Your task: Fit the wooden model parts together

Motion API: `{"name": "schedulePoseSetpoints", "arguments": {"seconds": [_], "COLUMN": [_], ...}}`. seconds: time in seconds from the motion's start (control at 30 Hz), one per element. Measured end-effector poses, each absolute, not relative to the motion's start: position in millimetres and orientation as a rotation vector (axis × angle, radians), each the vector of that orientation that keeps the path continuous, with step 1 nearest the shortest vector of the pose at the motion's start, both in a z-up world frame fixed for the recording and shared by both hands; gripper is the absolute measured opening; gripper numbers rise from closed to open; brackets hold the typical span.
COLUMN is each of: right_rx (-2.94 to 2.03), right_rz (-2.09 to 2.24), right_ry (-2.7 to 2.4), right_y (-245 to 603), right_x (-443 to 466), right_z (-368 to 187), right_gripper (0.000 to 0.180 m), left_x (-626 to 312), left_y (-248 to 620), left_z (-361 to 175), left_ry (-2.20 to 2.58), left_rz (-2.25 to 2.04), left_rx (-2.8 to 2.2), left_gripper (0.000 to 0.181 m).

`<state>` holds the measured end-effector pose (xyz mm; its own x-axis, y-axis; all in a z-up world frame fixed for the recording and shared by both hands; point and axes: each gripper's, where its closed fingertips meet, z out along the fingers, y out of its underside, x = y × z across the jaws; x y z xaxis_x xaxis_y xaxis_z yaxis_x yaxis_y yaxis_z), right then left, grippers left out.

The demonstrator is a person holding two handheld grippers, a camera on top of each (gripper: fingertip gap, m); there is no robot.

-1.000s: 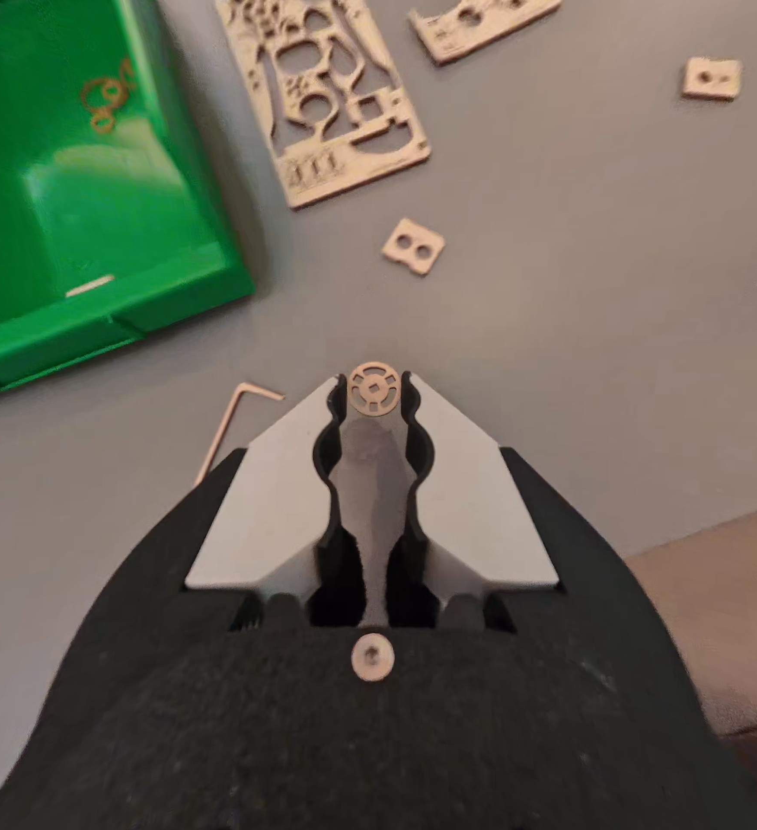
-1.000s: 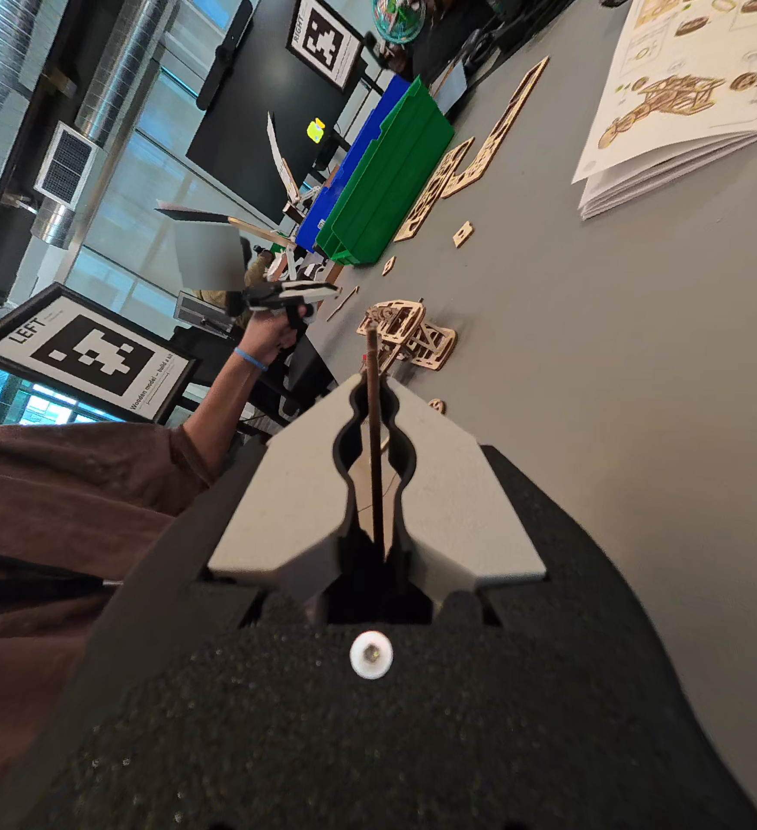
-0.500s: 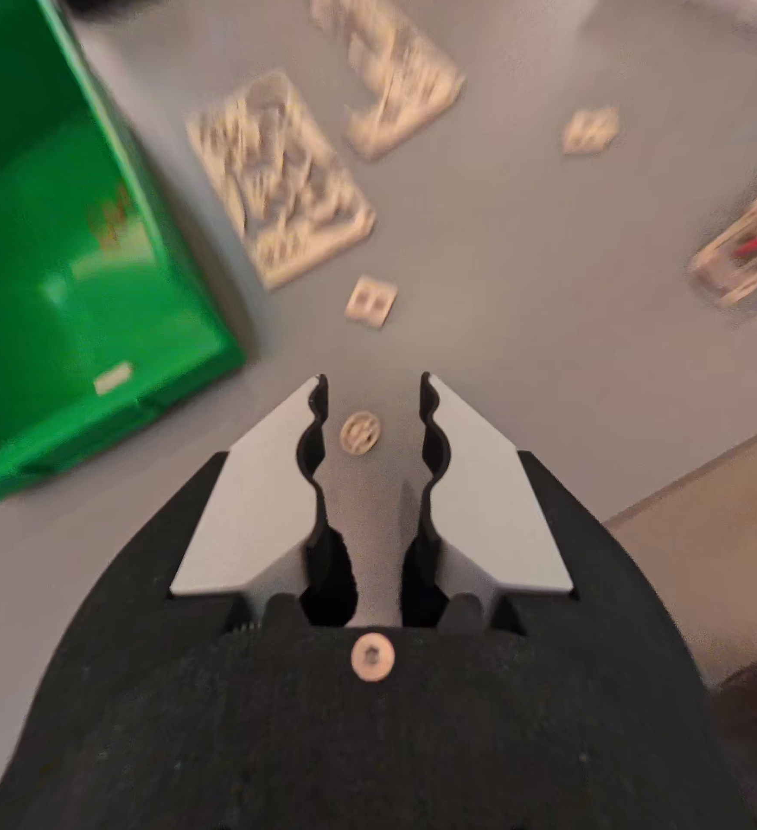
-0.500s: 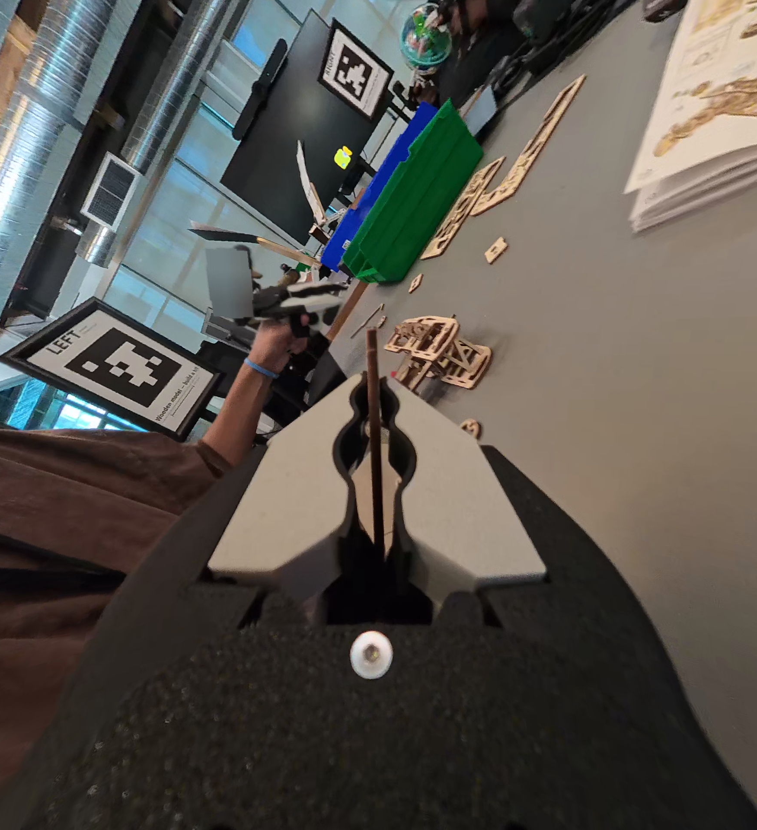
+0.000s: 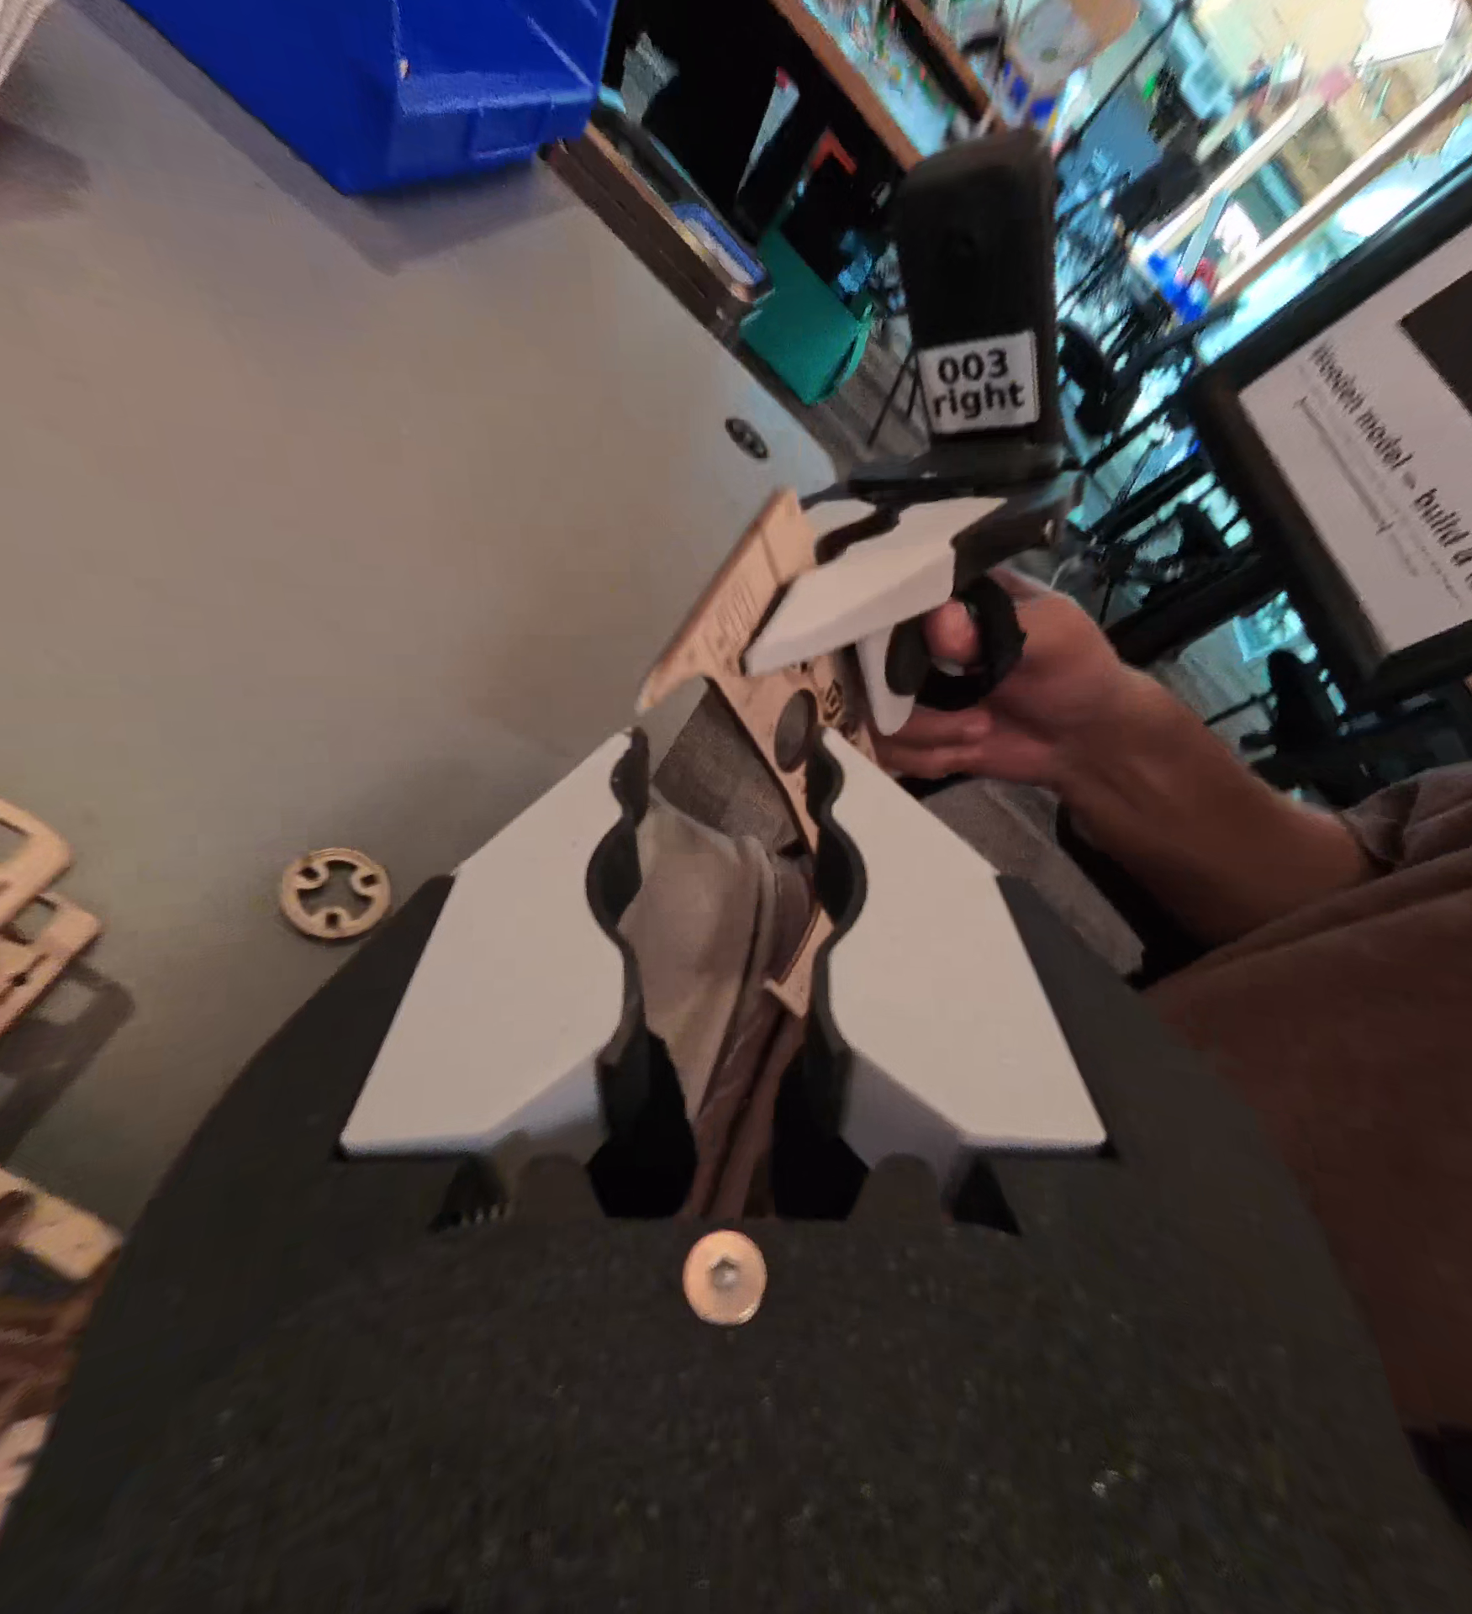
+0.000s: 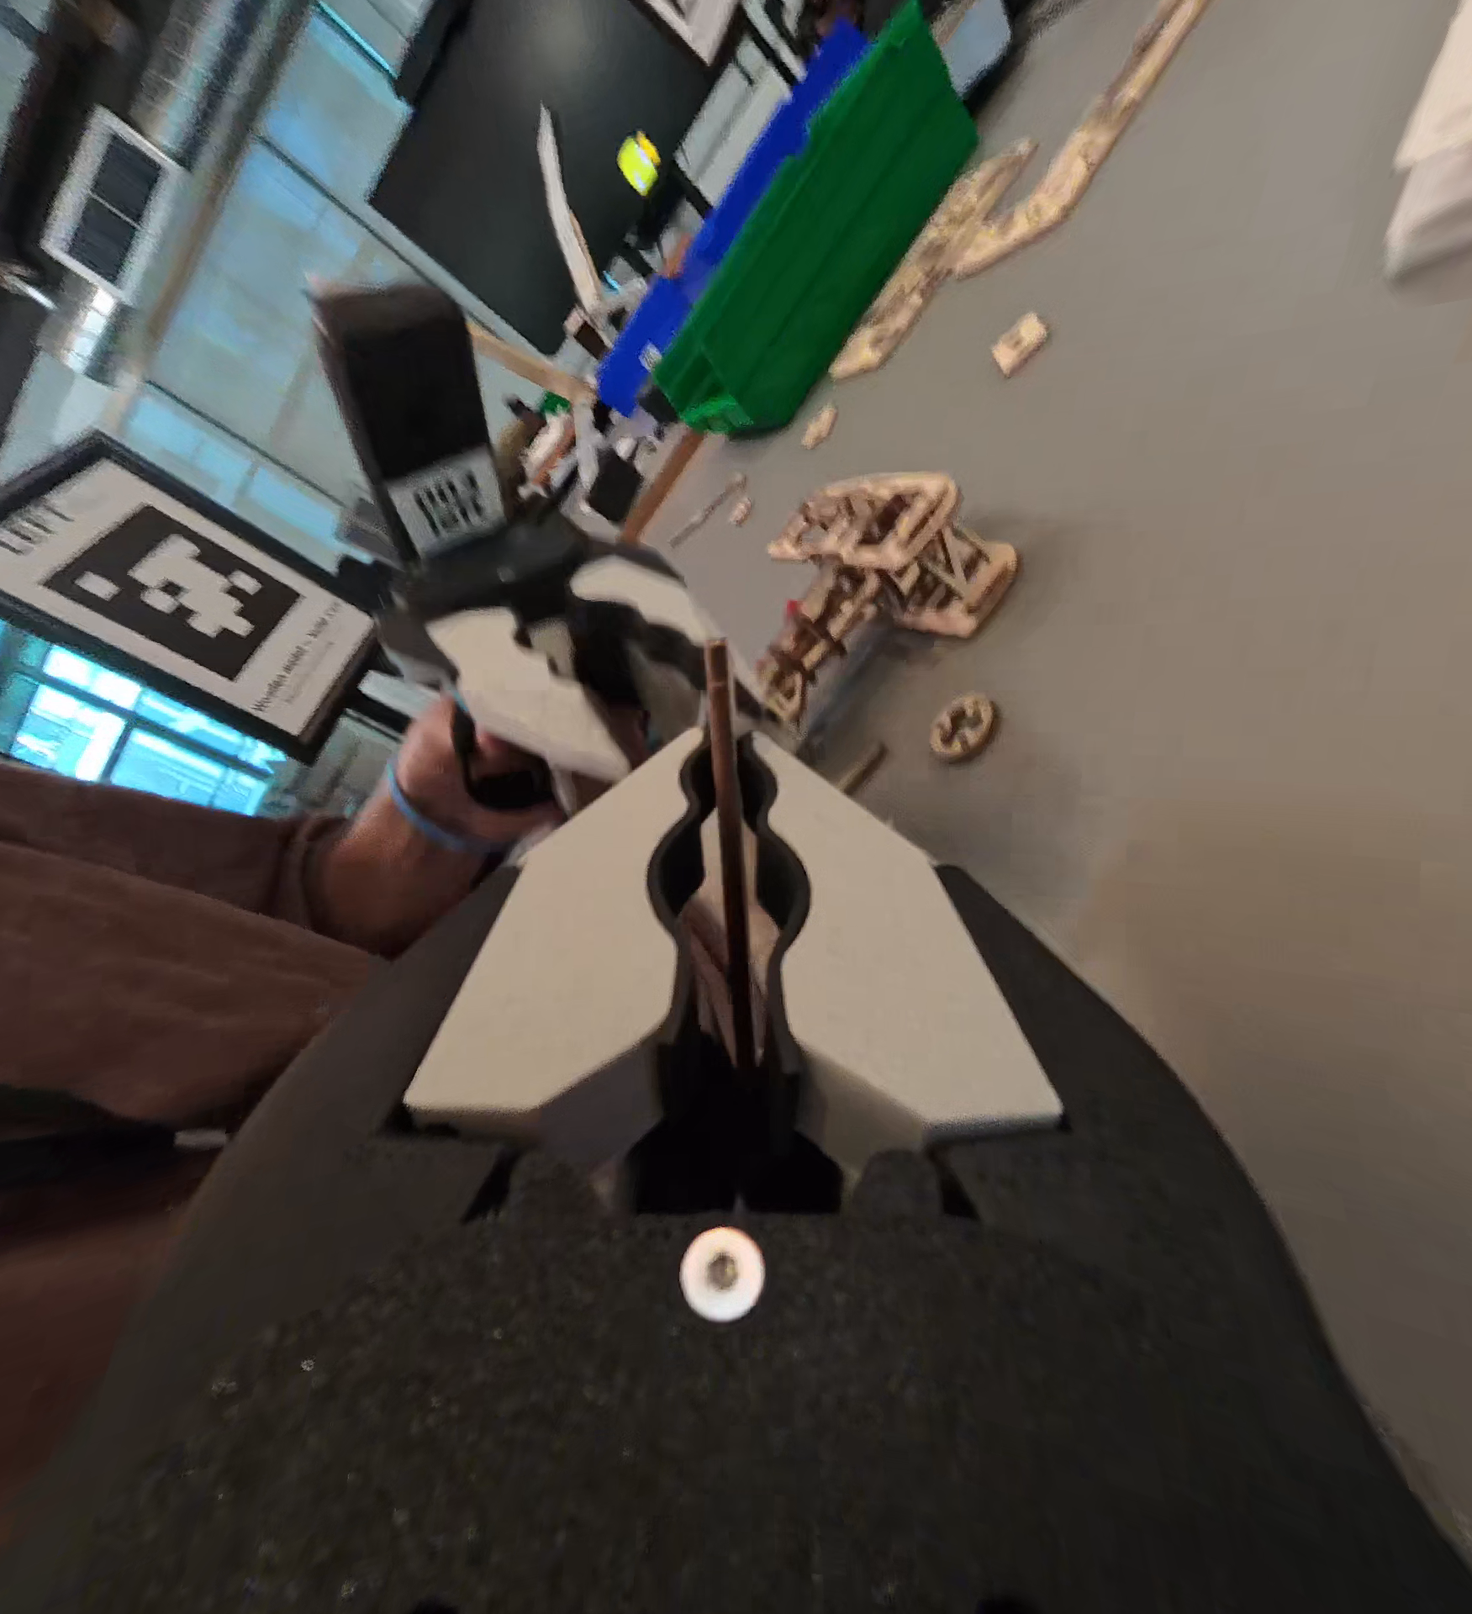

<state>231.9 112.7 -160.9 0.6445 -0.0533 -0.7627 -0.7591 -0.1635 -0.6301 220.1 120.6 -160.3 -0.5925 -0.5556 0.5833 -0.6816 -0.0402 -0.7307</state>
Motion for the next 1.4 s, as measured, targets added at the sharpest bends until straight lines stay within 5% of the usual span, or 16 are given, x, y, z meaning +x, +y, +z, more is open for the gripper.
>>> {"name": "schedulePoseSetpoints", "arguments": {"seconds": [0.17,0.37,1.23,1.4], "right_rx": [-1.81,-1.844,-1.901,-1.853], "right_rz": [0.826,0.704,0.513,0.702], "right_ry": [0.557,0.58,0.645,0.642], "right_y": [105,101,108,102], "right_x": [207,219,232,225], "right_z": [-183,-188,-209,-203], "right_gripper": [0.002,0.013,0.007,0.023], "left_x": [212,216,226,225], "left_y": [110,106,109,104], "left_z": [-182,-180,-202,-198], "left_ry": [-2.388,-2.368,-2.366,-2.4], "left_rz": [1.484,1.477,1.462,1.462], "left_rx": [1.101,1.029,1.19,1.142], "left_gripper": [0.009,0.003,0.004,0.003]}}
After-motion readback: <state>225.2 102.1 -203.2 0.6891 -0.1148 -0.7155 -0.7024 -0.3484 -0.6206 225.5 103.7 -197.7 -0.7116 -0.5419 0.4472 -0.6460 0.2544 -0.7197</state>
